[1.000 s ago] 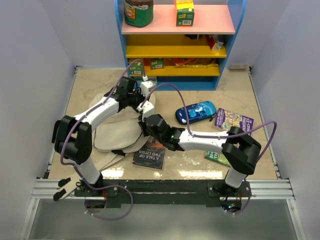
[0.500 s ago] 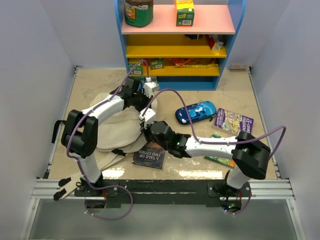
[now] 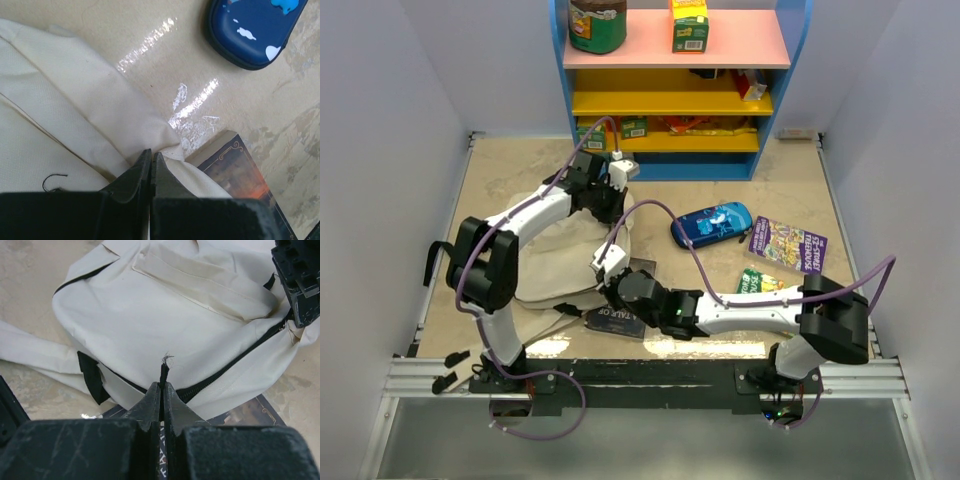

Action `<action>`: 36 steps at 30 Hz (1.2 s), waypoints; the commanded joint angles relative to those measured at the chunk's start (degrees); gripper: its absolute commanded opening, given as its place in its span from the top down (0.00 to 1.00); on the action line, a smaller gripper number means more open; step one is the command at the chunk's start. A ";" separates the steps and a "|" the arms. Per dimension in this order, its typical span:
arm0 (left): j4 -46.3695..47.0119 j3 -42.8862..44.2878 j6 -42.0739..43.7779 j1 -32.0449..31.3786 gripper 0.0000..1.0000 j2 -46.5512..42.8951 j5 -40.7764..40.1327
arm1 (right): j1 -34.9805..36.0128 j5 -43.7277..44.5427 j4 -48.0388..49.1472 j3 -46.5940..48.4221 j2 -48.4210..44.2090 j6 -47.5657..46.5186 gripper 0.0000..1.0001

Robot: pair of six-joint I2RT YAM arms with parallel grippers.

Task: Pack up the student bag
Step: Unzip the student bag at the center of the board.

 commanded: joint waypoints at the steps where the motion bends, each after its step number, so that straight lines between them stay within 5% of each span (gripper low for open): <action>1: 7.38 4.53 -0.21 1.07 1.00 1.58 -7.78 | 6.74 -3.33 2.04 0.36 -3.61 3.72 1.00; 12: 7.64 4.97 -2.23 2.13 1.00 2.28 -12.17 | 13.69 -3.33 -1.64 4.58 -1.16 6.88 1.00; 19: 6.76 4.71 -2.15 3.53 1.00 1.23 -11.47 | 12.73 7.82 -5.50 1.60 -4.13 11.54 1.00; 27: 5.18 2.78 2.07 8.19 1.00 -1.49 -13.93 | -3.24 4.86 -7.62 -6.14 -17.57 16.65 1.00; 36: 4.65 -2.14 5.93 12.06 1.00 -4.04 -14.37 | -12.14 -2.53 -5.53 -1.22 -8.91 13.39 1.00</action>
